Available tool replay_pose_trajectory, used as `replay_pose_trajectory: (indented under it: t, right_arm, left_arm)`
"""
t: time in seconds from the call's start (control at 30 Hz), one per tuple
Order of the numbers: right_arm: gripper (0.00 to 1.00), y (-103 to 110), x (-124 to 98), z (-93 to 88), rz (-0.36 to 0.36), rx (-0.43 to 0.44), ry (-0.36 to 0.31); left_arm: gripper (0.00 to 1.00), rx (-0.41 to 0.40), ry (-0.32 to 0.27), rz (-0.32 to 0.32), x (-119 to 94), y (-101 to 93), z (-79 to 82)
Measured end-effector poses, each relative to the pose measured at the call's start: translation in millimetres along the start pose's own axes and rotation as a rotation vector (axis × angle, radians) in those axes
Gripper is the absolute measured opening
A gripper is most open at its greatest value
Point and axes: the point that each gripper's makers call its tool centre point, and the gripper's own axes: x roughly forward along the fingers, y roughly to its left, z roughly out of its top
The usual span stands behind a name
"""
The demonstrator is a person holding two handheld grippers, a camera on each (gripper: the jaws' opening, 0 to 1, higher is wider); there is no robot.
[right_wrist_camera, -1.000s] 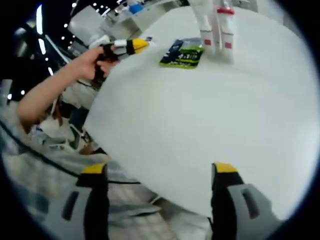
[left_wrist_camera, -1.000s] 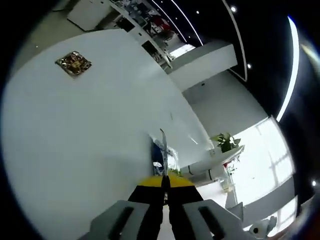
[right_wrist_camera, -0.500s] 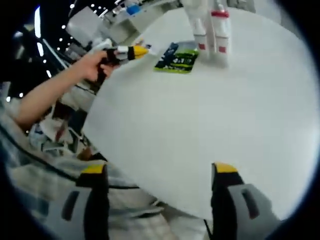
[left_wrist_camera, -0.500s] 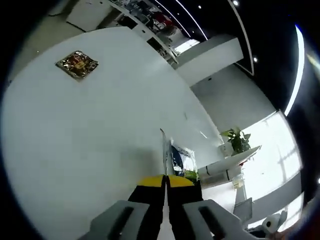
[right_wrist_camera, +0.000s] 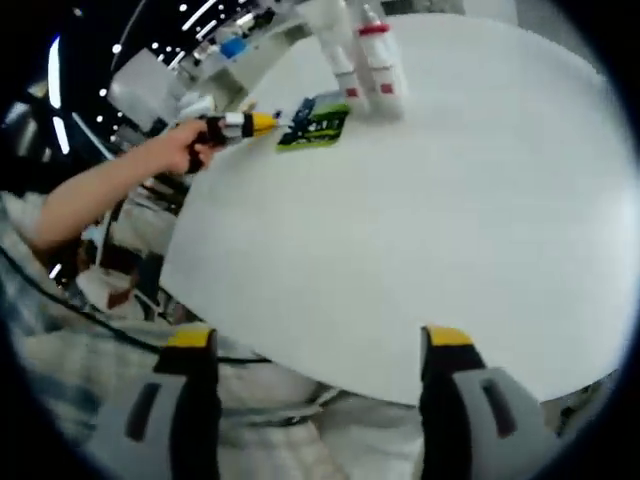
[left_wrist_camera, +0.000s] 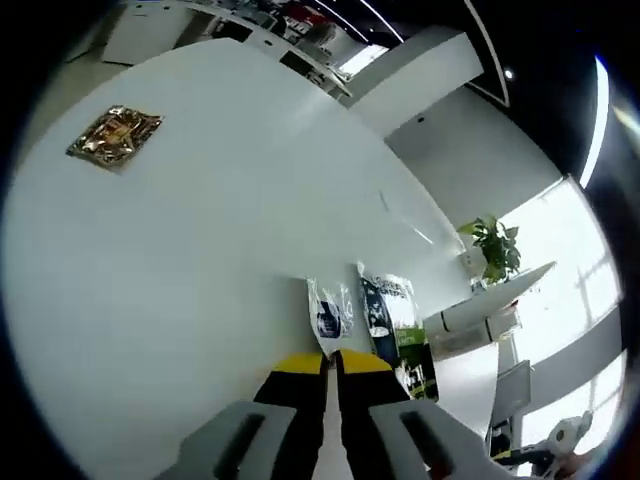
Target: Arrange the skincare products in the storage area until every visible bottle or jar stands upright without overlapping.
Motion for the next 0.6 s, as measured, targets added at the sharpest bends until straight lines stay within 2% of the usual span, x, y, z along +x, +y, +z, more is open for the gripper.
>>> replay_pose_trajectory:
  t: [0.17, 0.6]
  right_arm:
    - [0.8, -4.4, -4.9, -9.6, -0.011, 0.027, 0.003]
    - [0.79, 0.0, -1.9, -5.3, 0.017, 0.041, -0.004]
  left_arm:
    - [0.03, -0.01, 0.013, 0.029, -0.7, 3.4, 5.5]
    - [0.04, -0.052, 0.036, 0.067, -3.4, 6.7, 4.4]
